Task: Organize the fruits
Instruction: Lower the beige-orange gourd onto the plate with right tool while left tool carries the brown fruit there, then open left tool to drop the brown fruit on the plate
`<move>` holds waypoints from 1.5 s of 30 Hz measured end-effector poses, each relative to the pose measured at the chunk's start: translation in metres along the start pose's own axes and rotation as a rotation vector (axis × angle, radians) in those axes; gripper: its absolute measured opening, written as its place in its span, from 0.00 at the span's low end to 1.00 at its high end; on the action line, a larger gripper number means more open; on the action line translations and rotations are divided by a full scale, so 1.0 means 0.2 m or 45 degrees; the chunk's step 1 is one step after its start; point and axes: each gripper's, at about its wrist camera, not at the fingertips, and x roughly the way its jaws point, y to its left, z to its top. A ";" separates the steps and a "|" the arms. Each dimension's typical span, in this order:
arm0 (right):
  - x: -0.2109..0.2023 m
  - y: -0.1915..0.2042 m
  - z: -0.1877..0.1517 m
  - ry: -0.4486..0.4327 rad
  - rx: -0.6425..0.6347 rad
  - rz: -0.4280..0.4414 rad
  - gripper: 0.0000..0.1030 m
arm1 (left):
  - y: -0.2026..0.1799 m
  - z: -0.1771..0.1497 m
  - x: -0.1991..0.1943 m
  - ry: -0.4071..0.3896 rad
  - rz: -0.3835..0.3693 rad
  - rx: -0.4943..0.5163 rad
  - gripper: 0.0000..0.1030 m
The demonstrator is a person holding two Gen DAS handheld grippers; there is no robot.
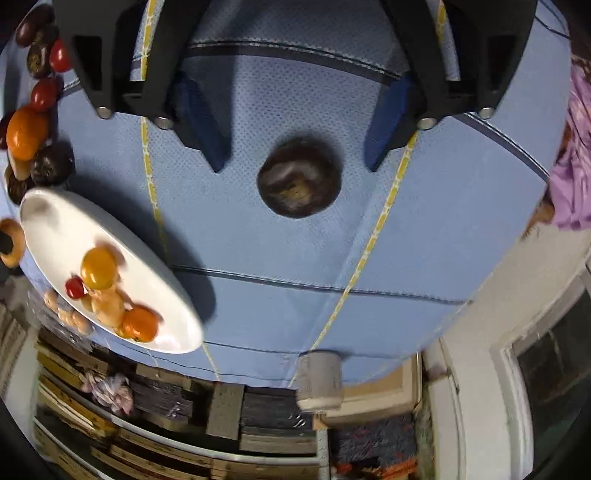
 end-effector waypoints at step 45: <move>-0.26 -0.18 -0.12 -0.183 0.104 -0.070 0.71 | -0.36 -0.10 -0.37 -0.250 -0.161 0.077 0.87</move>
